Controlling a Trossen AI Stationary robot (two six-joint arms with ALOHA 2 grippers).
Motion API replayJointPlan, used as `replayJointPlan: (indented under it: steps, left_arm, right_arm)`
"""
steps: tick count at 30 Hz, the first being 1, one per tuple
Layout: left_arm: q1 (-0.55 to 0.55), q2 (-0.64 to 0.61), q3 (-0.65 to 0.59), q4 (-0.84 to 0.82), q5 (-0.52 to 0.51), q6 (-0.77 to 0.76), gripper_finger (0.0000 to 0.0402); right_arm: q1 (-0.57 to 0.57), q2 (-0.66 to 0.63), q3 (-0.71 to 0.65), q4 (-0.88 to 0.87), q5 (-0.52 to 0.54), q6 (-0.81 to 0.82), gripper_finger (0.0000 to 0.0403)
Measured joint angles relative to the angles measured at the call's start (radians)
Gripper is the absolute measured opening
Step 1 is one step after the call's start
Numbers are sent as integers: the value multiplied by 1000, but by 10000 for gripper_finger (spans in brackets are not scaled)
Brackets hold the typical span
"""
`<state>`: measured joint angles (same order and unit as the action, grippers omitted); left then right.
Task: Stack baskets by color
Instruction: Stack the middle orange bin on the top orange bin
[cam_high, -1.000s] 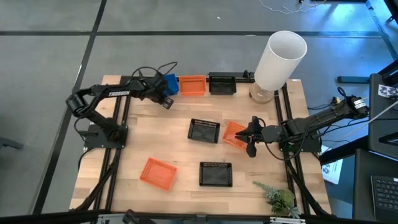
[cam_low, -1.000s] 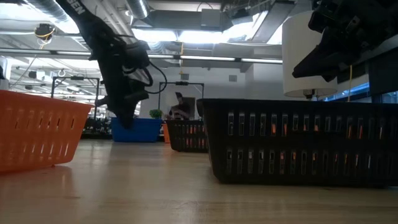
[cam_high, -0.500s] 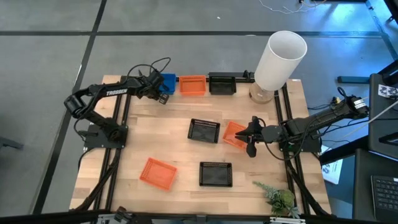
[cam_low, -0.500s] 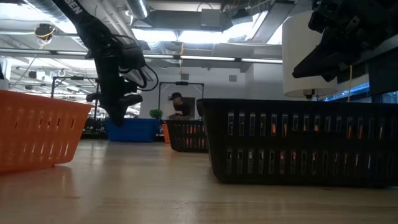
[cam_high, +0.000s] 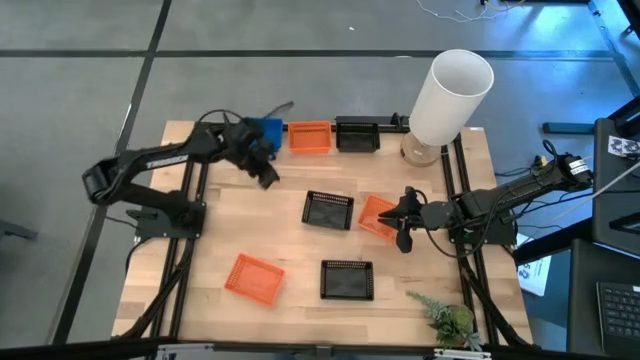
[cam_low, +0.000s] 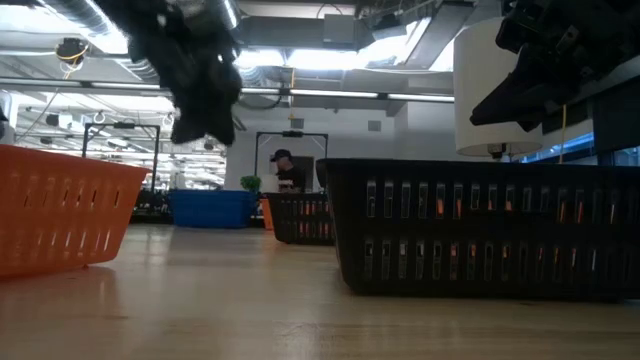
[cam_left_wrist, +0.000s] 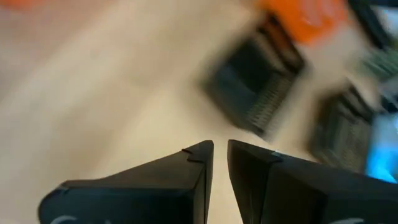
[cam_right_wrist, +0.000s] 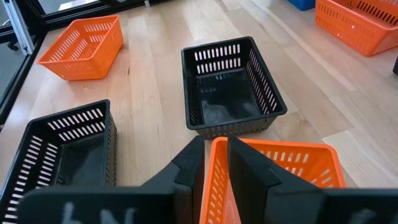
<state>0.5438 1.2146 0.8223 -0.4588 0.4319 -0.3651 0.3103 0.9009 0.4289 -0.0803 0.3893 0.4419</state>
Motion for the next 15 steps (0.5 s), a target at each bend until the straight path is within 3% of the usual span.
replayJointPlan:
  steps: [3, 9, 15]
  left_arm:
    - [-86, -80, 0, -44, 24, -5, 39]
    - [-259, -229, 0, -61, -59, -115, 39]
    - [-417, -305, 0, -91, -149, -128, 39]
  right_arm:
    - [0, 0, 0, 0, 0, -2, 70]
    - [0, 0, 0, 0, 0, -2, 70]
    - [0, 1, 0, 3, 9, 19, 70]
